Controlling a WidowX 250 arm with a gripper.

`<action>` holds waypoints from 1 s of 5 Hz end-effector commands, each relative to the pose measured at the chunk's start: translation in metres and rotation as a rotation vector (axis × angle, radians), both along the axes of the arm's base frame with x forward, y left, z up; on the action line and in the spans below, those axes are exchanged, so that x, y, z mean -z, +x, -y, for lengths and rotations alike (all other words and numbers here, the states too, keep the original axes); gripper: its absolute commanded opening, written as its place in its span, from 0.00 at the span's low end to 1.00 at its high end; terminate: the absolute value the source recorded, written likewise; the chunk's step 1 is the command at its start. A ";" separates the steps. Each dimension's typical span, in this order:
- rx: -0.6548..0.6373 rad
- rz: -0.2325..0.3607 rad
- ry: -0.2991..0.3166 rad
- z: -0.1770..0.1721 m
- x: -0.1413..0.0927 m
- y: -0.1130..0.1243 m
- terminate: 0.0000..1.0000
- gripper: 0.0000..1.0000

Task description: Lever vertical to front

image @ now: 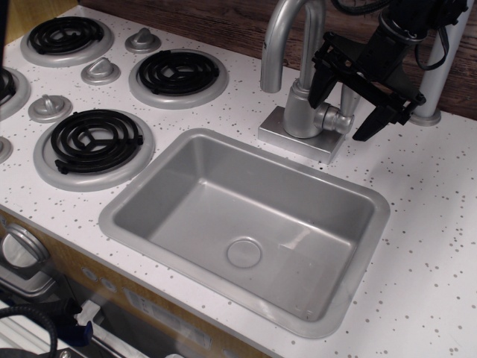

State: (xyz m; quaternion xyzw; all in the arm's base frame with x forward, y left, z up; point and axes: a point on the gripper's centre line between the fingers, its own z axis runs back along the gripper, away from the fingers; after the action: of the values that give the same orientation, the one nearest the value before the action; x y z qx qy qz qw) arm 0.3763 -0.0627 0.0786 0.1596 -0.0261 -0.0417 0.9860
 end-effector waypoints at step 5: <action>0.039 0.315 0.156 -0.006 -0.034 0.029 0.00 1.00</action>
State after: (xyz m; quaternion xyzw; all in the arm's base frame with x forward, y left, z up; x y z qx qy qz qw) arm 0.4025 -0.0580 0.0767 0.2478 -0.1354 -0.0557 0.9577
